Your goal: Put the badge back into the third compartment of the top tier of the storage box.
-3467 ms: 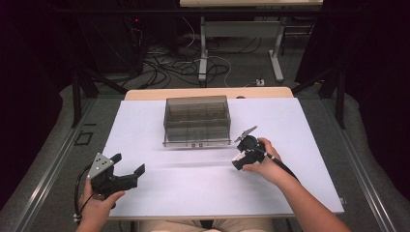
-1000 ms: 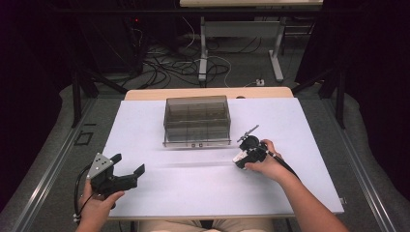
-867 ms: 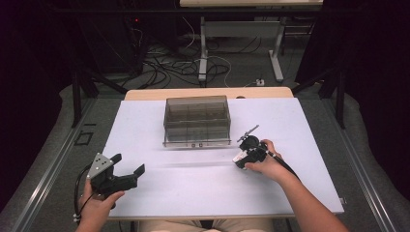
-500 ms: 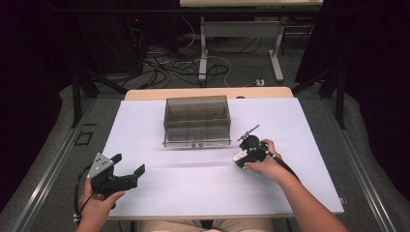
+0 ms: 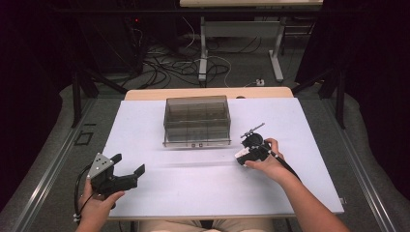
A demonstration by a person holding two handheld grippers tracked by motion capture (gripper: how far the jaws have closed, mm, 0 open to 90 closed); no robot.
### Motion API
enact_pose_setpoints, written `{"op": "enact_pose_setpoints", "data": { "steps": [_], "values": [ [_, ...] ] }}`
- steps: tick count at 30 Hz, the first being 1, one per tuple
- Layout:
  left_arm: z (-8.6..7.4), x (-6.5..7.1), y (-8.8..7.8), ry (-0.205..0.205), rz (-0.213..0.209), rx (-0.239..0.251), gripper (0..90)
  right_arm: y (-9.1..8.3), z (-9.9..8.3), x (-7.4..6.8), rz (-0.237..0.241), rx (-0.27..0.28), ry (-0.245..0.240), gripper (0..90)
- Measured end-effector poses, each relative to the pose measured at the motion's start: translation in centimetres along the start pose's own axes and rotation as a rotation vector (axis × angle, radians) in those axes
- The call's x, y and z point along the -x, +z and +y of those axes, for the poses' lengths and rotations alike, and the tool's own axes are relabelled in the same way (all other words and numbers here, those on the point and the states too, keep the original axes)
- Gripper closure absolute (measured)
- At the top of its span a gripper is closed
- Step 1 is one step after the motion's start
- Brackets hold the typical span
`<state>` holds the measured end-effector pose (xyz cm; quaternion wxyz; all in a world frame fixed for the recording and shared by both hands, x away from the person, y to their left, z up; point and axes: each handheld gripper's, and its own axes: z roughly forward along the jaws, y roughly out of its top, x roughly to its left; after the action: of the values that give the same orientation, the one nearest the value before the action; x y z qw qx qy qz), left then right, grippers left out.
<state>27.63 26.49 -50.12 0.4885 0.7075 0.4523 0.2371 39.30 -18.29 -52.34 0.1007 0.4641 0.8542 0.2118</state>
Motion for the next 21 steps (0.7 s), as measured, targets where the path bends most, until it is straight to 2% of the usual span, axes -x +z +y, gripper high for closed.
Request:
{"op": "enact_pose_setpoints", "data": {
  "steps": [4, 5, 6, 7, 8, 12, 17, 20, 21],
  "values": [
    [0.0, 0.0, 0.0, -0.001, 0.0, -0.001, 3.3, -0.1, 0.0, -0.1, 0.007, 0.015, 0.028, 32.7],
    [0.0, 0.0, 0.0, 0.0, -0.002, -0.003, 3.3, -0.2, -0.1, -0.2, 0.003, 0.017, 0.047, 32.7],
    [0.0, 0.0, 0.0, 0.0, -0.002, -0.003, 3.4, -0.1, -0.1, -0.1, -0.003, 0.026, 0.039, 32.7],
    [0.0, 0.0, 0.0, 0.0, -0.001, -0.002, 3.4, -0.3, 0.0, -0.1, -0.009, 0.006, 0.051, 32.7],
    [0.0, 0.0, 0.0, 0.0, 0.0, -0.002, 3.4, -0.3, 0.1, -0.2, 0.003, 0.008, 0.063, 32.7],
    [0.0, 0.0, 0.0, 0.001, 0.0, -0.002, 3.5, -0.6, 0.2, -0.1, 0.004, 0.019, 0.071, 32.7],
    [0.0, 0.0, 0.0, 0.006, 0.004, -0.002, 3.5, -1.4, 0.5, -0.2, 0.011, 0.031, 0.103, 32.7],
    [0.0, 0.0, 0.0, 0.006, 0.003, -0.002, 3.5, -1.9, 0.8, -0.3, 0.002, 0.031, 0.117, 32.8],
    [0.0, 0.0, 0.0, 0.006, 0.003, -0.002, 3.5, -1.8, 0.7, -0.3, 0.012, 0.081, 0.126, 32.8]
  ]
}}
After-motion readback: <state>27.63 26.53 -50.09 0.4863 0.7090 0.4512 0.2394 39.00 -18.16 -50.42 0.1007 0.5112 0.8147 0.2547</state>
